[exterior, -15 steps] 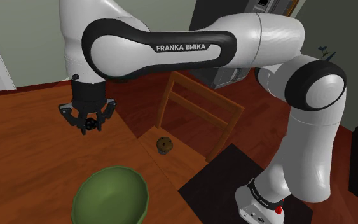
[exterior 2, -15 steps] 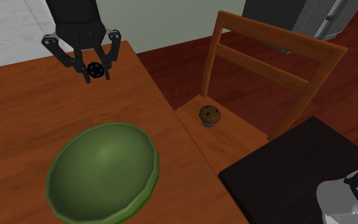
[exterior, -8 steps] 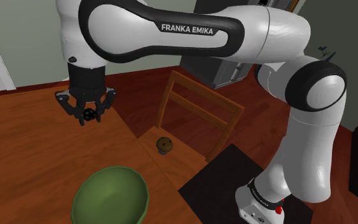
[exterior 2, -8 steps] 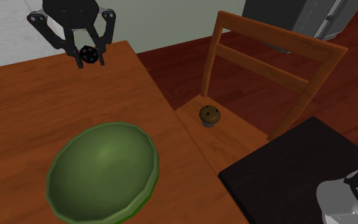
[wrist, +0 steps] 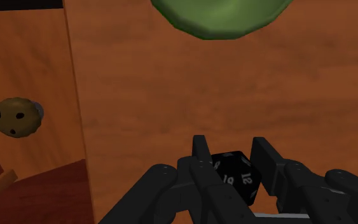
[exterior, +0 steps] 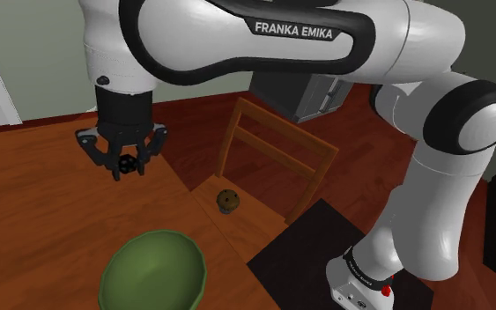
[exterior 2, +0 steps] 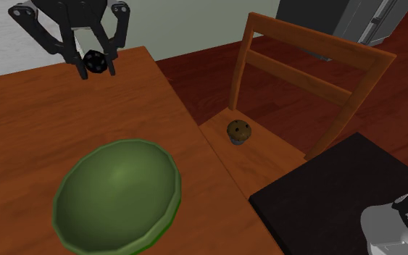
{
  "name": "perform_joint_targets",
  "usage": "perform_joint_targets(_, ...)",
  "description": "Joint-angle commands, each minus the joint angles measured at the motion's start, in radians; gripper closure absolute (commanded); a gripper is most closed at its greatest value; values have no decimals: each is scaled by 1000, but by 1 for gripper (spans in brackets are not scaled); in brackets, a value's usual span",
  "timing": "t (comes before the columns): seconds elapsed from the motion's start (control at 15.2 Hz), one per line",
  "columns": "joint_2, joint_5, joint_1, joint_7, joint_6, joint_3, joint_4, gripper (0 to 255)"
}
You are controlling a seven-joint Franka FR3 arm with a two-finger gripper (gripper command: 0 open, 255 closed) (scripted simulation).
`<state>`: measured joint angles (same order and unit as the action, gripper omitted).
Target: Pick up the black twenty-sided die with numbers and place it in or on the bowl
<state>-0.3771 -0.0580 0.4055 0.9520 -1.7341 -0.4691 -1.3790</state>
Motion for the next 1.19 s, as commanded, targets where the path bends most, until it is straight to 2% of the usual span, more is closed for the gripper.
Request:
perform_joint_targets(0.0,58,20,2,22,-32,-14,-84,255)
perform_joint_targets(0.4,209,82,26,93,-102,-58,-285,255)
perform_joint_targets(0.79,328,140,70,173,-148,-106,-426,255)
perform_joint_targets(1.12,319,136,71,171,-214,-107,-483,255)
